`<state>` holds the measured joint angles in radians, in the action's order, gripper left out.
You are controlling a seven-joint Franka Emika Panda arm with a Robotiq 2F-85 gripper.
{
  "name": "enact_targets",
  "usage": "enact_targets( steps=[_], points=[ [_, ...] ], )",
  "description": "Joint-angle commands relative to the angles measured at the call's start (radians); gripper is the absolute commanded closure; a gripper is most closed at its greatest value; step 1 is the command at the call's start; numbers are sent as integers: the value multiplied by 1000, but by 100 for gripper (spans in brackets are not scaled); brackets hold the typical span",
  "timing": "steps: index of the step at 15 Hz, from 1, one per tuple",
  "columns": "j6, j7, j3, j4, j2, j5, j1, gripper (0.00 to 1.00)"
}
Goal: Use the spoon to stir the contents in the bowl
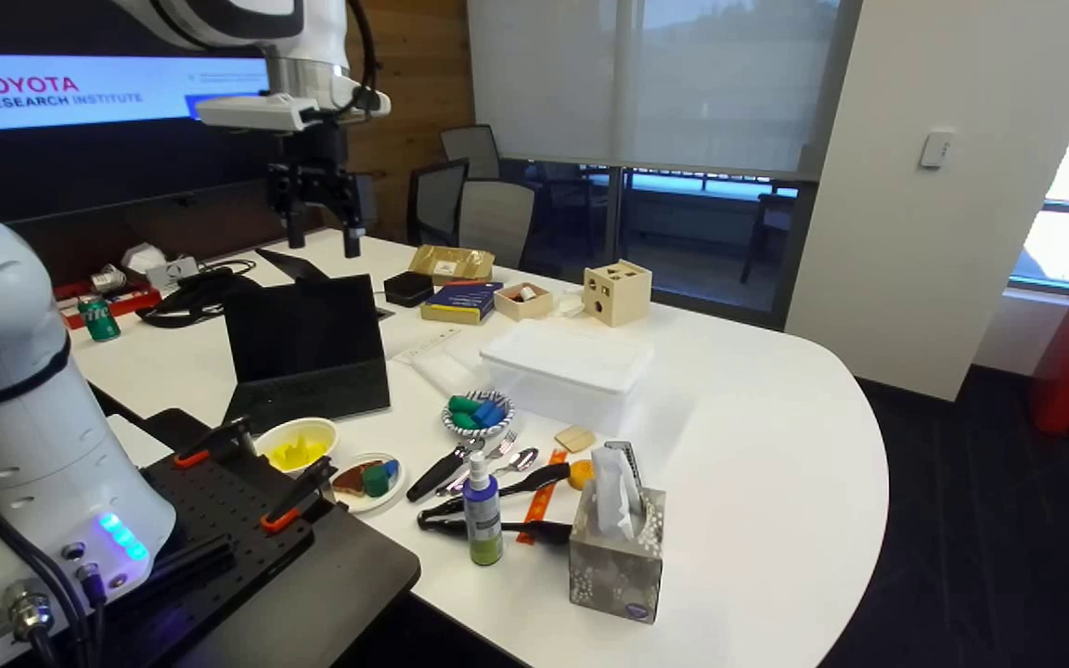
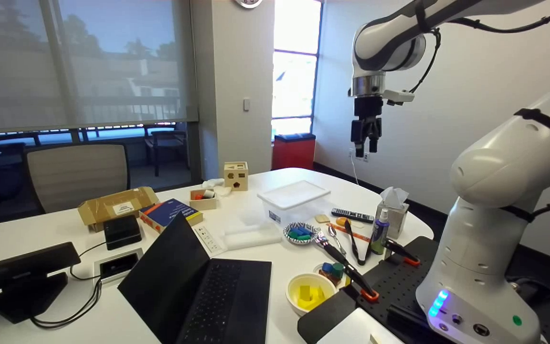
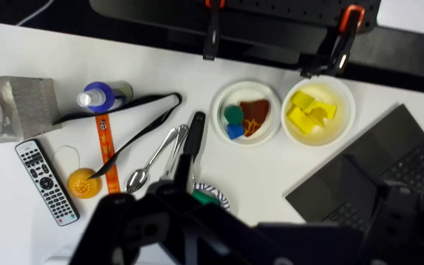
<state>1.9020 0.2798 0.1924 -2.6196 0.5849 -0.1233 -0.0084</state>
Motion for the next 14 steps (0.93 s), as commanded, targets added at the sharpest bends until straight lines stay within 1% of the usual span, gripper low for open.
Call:
enact_targets(
  steps=[1, 4, 5, 8, 10, 11, 12, 13, 14],
  points=[
    [196, 48, 117, 87, -248, 76, -2, 0],
    [391, 84, 199, 90, -432, 146, 13, 0],
    [456, 124, 166, 90, -494, 196, -31, 0],
    [688, 232, 142, 77, -659, 336, -63, 0],
    [796, 312, 86, 98, -768, 438, -108, 0],
    [829, 343, 47, 117, -821, 479, -142, 0],
    [854, 382, 66, 139, -873, 531, -114, 0],
    [869, 400, 35, 169, -926, 563, -138, 0],
    [874, 413, 20, 197, -971, 587, -148, 0]
  ],
)
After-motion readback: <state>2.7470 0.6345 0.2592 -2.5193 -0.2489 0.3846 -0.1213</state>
